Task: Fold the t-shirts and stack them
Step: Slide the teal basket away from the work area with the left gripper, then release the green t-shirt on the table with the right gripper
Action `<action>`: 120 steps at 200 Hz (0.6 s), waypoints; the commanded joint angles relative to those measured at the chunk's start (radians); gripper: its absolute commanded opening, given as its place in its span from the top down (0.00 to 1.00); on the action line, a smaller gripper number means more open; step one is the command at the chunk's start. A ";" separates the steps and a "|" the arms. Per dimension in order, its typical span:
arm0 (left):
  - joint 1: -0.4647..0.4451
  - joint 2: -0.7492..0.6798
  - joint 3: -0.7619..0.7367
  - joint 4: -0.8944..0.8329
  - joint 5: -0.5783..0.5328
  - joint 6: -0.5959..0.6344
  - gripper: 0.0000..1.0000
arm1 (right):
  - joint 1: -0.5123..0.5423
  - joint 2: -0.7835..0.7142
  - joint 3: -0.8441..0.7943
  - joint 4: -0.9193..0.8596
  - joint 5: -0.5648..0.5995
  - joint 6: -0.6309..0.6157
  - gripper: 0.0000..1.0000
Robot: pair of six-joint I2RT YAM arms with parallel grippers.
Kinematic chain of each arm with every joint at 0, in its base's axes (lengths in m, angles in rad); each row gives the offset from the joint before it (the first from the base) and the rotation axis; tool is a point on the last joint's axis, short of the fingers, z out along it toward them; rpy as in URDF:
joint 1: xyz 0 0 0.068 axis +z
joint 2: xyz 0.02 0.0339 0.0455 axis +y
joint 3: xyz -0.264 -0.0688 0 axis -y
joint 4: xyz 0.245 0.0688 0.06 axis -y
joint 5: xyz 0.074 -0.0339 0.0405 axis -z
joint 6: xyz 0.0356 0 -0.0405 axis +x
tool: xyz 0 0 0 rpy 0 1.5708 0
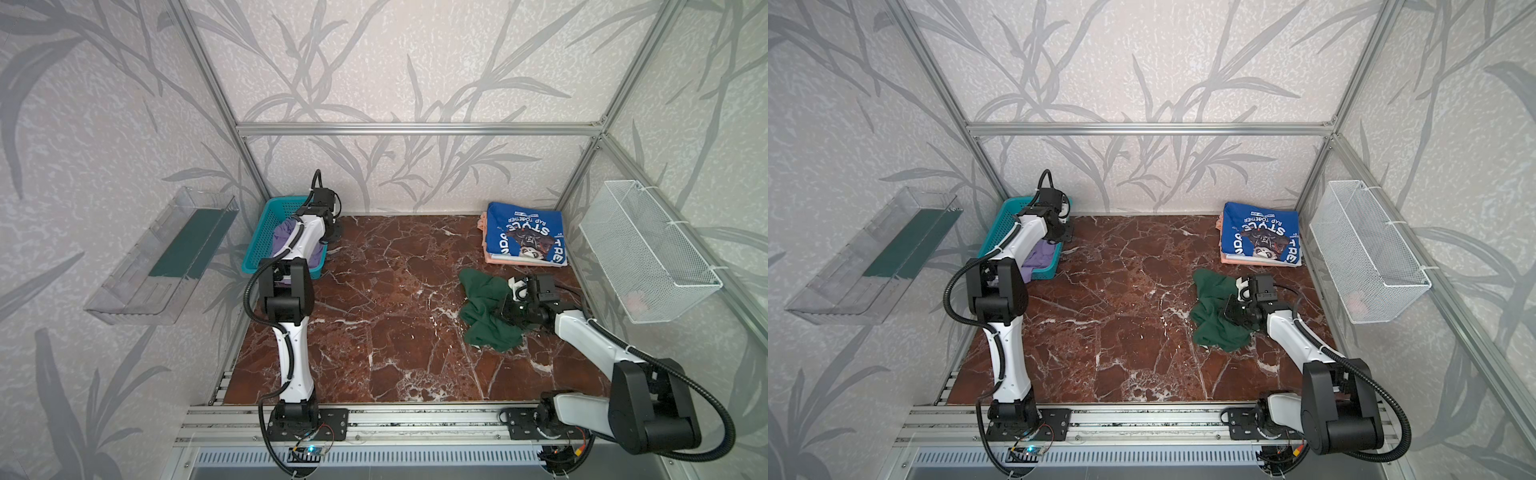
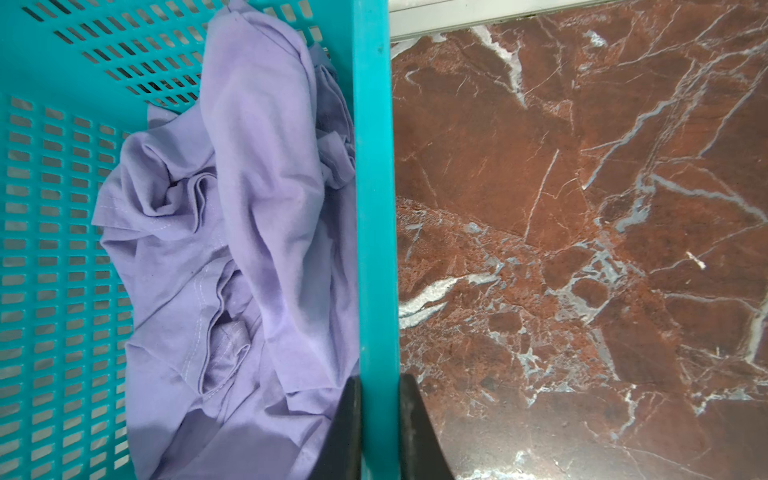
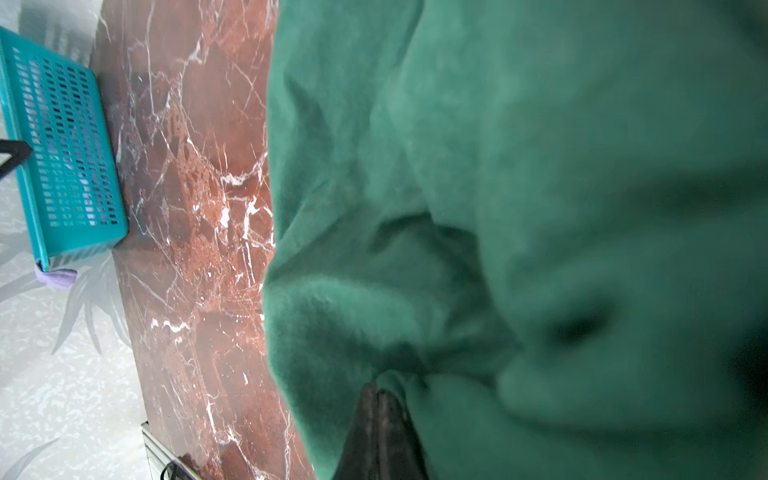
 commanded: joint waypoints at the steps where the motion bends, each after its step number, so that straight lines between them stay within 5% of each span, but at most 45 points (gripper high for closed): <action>1: 0.014 0.061 0.007 -0.095 0.050 0.077 1.00 | 0.045 0.018 0.031 0.011 0.032 0.033 1.00; 15: 0.010 0.047 0.011 -0.096 0.050 0.081 1.00 | 0.080 0.023 0.040 0.016 0.052 0.047 1.00; 37: 0.000 -0.008 -0.019 -0.074 0.053 0.089 0.55 | 0.139 0.039 0.068 0.022 0.073 0.066 1.00; 56: -0.023 -0.089 -0.095 -0.004 0.037 0.069 0.35 | 0.194 0.074 0.110 0.023 0.094 0.069 1.00; 96: -0.062 -0.228 -0.276 0.137 0.081 -0.025 0.19 | 0.254 0.237 0.279 0.054 0.021 0.111 1.00; 120: -0.099 -0.293 -0.340 0.139 0.002 -0.075 0.15 | 0.294 0.342 0.448 0.044 -0.009 0.101 1.00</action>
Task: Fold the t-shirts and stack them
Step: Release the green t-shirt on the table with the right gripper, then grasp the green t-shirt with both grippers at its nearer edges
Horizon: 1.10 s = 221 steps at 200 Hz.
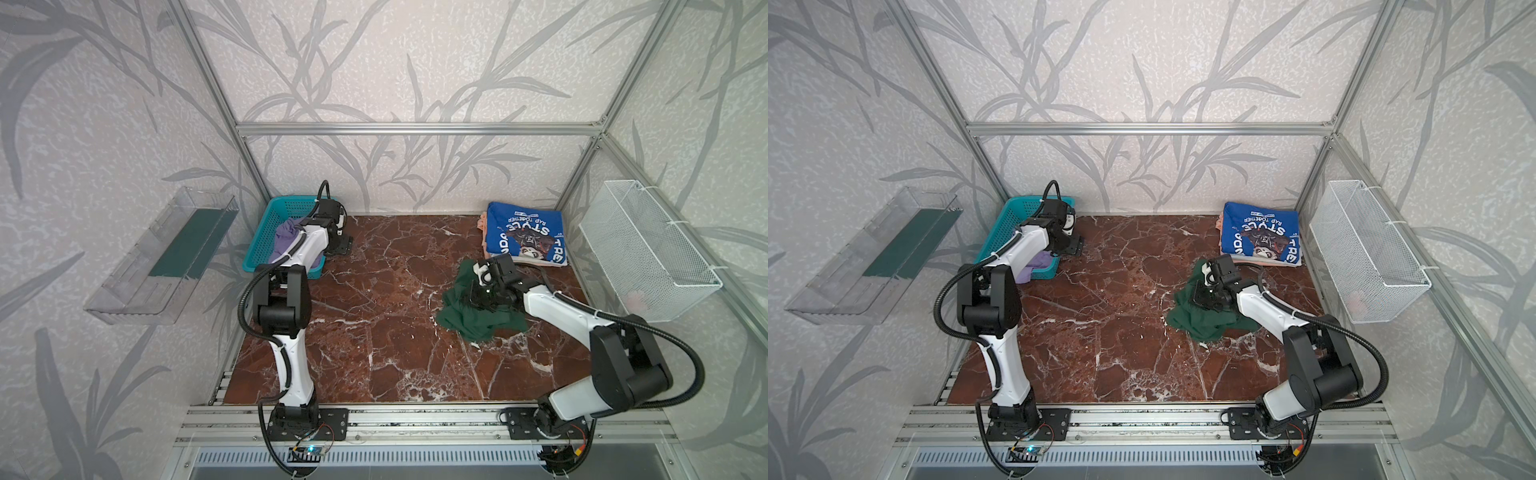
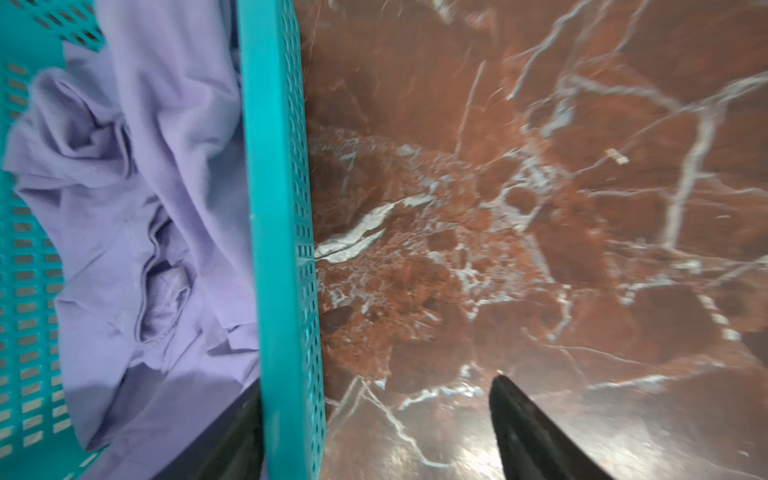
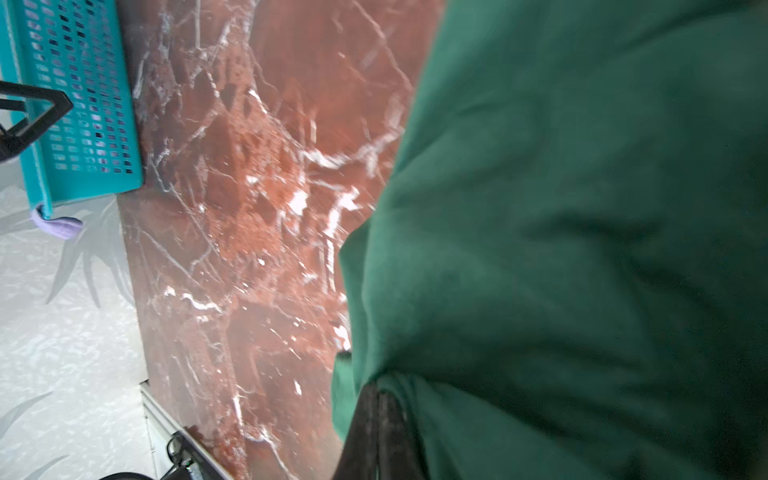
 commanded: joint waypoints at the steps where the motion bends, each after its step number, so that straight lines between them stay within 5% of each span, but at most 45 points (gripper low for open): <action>1: -0.035 -0.102 -0.048 0.051 -0.045 -0.054 0.16 | 0.033 0.079 0.166 0.025 -0.055 0.006 1.00; 14: -0.054 -0.149 -0.093 0.064 -0.083 -0.073 0.15 | 0.052 0.138 0.282 -0.008 -0.082 -0.010 1.00; 28: -0.064 -0.205 -0.151 0.102 -0.087 -0.111 0.15 | 0.052 0.198 0.436 -0.131 -0.080 -0.096 0.84; 54: -0.105 -0.302 -0.266 0.242 -0.035 -0.183 0.15 | 0.019 0.165 0.582 -0.327 0.086 -0.169 0.32; 65: -0.137 -0.330 -0.300 0.287 -0.031 -0.199 0.15 | -0.009 0.066 0.549 -0.345 0.166 -0.174 0.00; 88: -0.216 -0.360 -0.349 0.359 -0.055 -0.251 0.10 | -0.059 -0.146 0.378 -0.283 0.266 -0.173 0.01; 96: -0.243 -0.366 -0.362 0.376 -0.061 -0.272 0.01 | -0.072 -0.231 0.303 -0.268 0.299 -0.160 0.01; 126: -0.343 -0.398 -0.448 0.500 -0.053 -0.313 0.01 | -0.107 -0.527 0.059 -0.303 0.386 -0.098 0.01; 161: -0.370 -0.423 -0.604 0.746 0.063 -0.390 0.01 | -0.111 -0.788 -0.138 -0.411 0.360 -0.027 0.01; 192: -0.371 -0.393 -0.604 0.725 0.108 -0.475 0.01 | -0.068 -0.870 -0.288 -0.410 0.218 0.105 0.01; 221: -0.370 -0.331 -0.557 0.597 0.104 -0.463 0.01 | 0.125 -0.803 -0.345 -0.304 0.343 0.200 0.05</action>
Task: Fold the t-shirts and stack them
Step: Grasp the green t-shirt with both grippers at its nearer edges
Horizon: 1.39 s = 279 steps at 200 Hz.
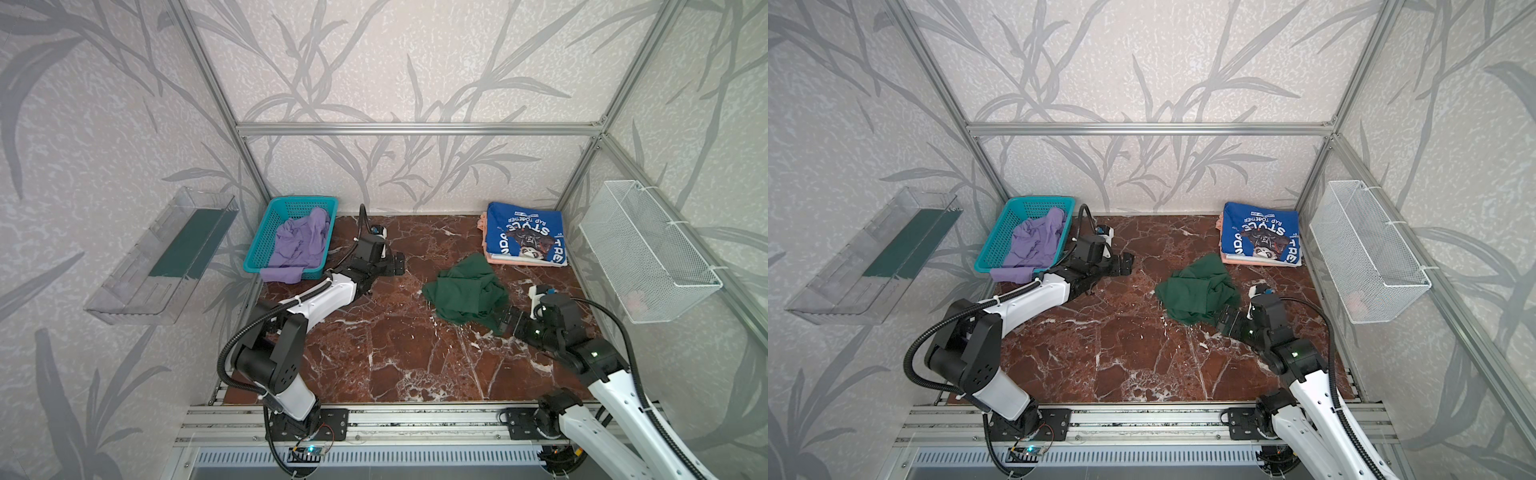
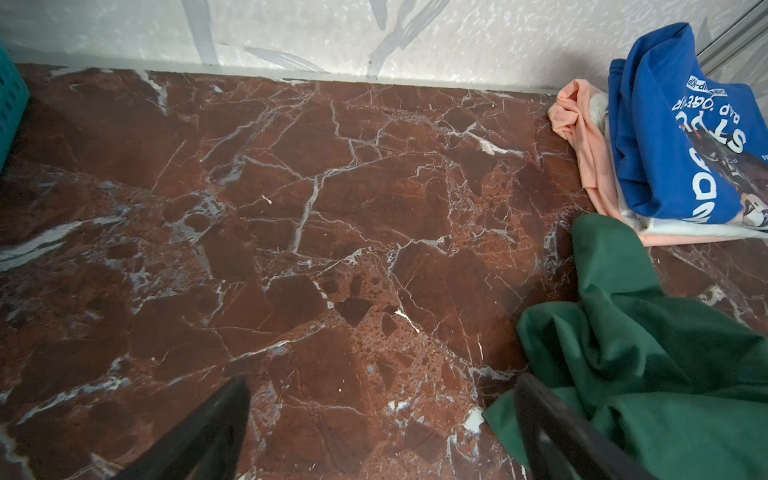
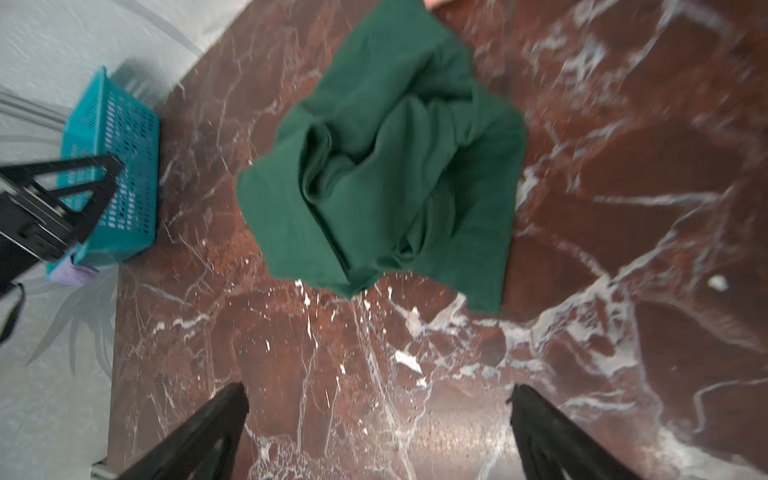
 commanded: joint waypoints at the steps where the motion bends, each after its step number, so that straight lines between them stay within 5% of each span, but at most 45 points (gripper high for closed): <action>1: 0.001 0.032 0.032 -0.045 0.021 -0.036 0.01 | 0.119 0.062 -0.026 0.083 0.050 0.118 0.05; 46: -0.006 0.024 -0.089 0.077 0.038 -0.078 0.01 | 0.136 0.403 0.113 0.198 0.047 0.068 0.21; 61: -0.019 0.040 -0.101 0.087 0.054 -0.067 0.01 | 0.136 0.514 0.193 0.208 0.042 0.046 0.33; 101: -0.067 0.088 -0.118 0.107 0.154 -0.023 0.01 | 0.120 0.687 0.325 0.197 0.046 0.016 0.63; 121: -0.078 0.109 -0.149 0.186 0.206 -0.061 0.01 | 0.106 0.725 0.357 0.185 0.039 0.001 0.67; 184: -0.136 0.170 -0.139 0.201 0.245 -0.100 0.01 | 0.105 0.666 0.392 0.001 0.169 -0.051 0.61; 279: -0.227 0.316 0.025 0.136 0.290 -0.061 0.07 | 0.091 0.698 0.260 0.226 0.126 -0.023 0.61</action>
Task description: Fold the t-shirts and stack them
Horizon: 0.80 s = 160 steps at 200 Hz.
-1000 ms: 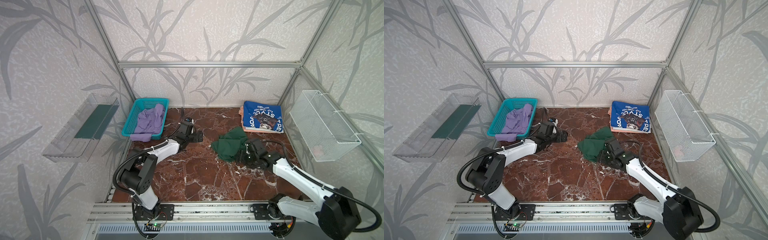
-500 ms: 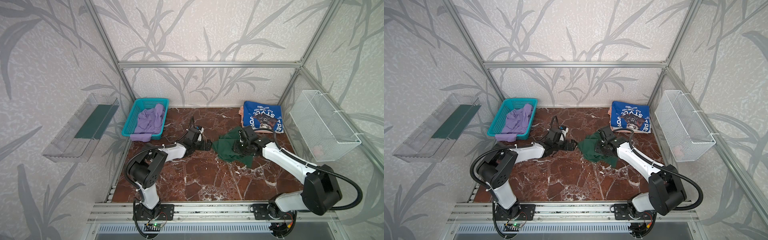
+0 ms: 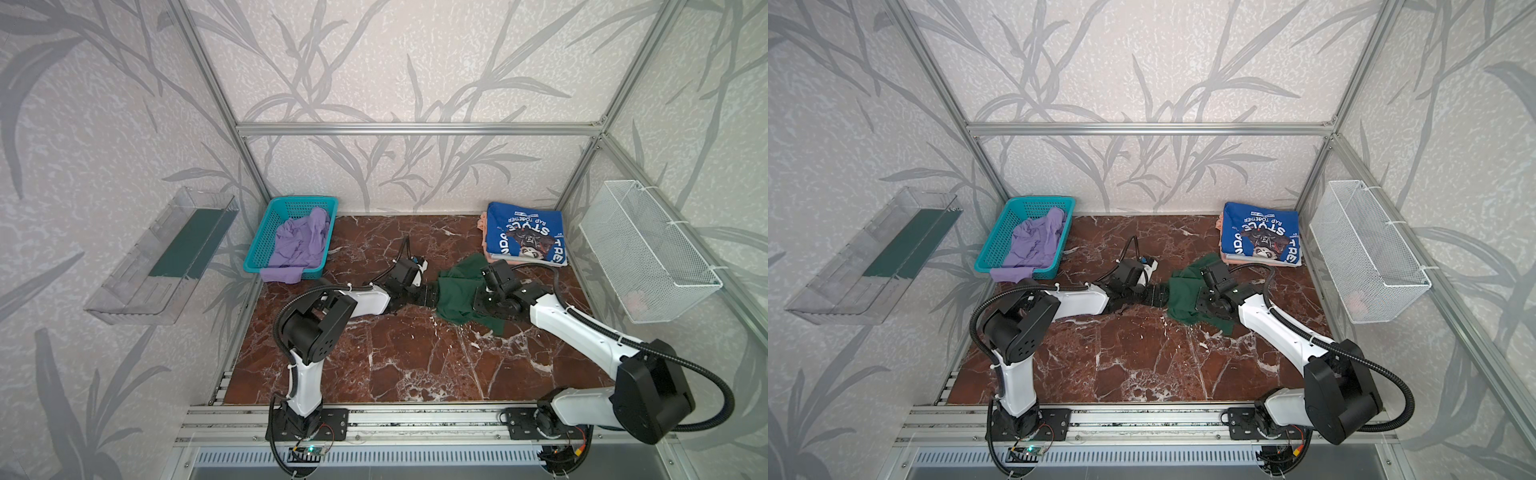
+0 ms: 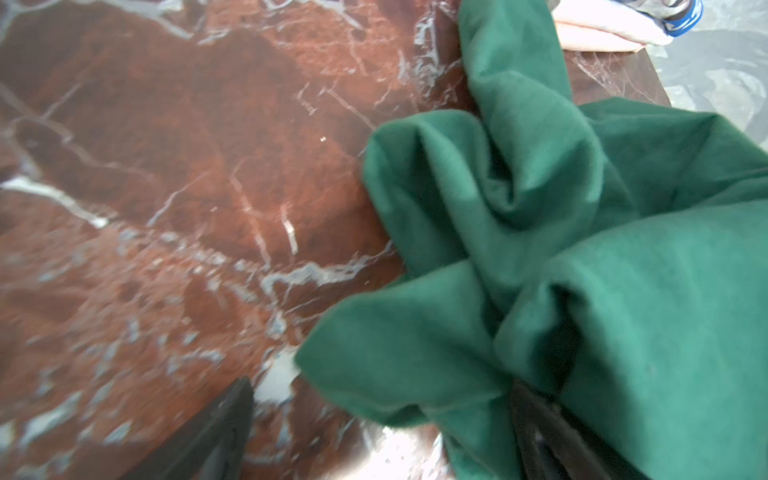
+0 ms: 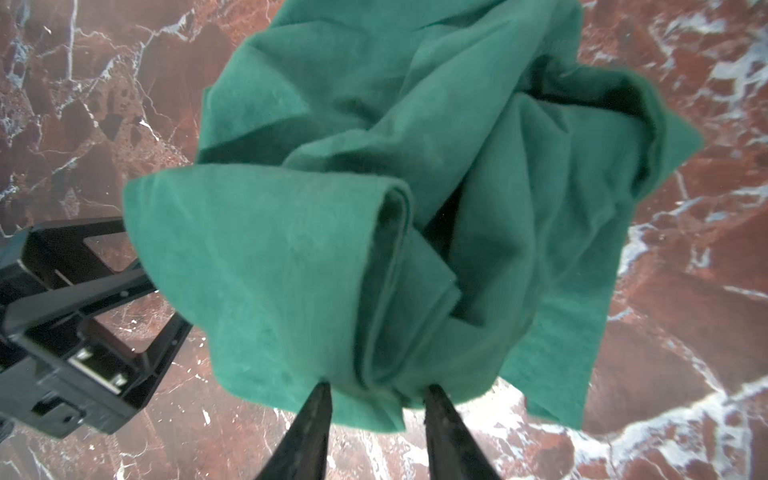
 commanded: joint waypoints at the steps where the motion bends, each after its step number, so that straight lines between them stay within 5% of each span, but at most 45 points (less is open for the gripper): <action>1: -0.023 0.025 0.042 -0.034 0.019 0.015 0.06 | -0.014 0.026 -0.016 0.074 -0.032 0.002 0.61; 21: -0.036 0.044 0.069 -0.042 0.022 0.014 0.20 | -0.051 0.042 -0.034 0.131 -0.105 0.011 0.64; 42: -0.044 0.073 0.113 -0.079 0.027 0.014 0.41 | -0.119 0.050 -0.059 0.171 -0.204 0.023 0.87; 54: -0.047 0.087 0.140 -0.105 0.026 0.015 0.57 | -0.151 0.042 -0.059 0.165 -0.225 0.023 1.00; 80: -0.048 0.096 0.183 -0.160 0.003 0.013 1.00 | -0.185 -0.018 -0.040 0.112 -0.211 0.002 1.00; 160: -0.033 -0.094 0.128 -0.244 -0.191 0.087 1.00 | -0.202 -0.422 0.105 -0.252 0.068 -0.125 1.00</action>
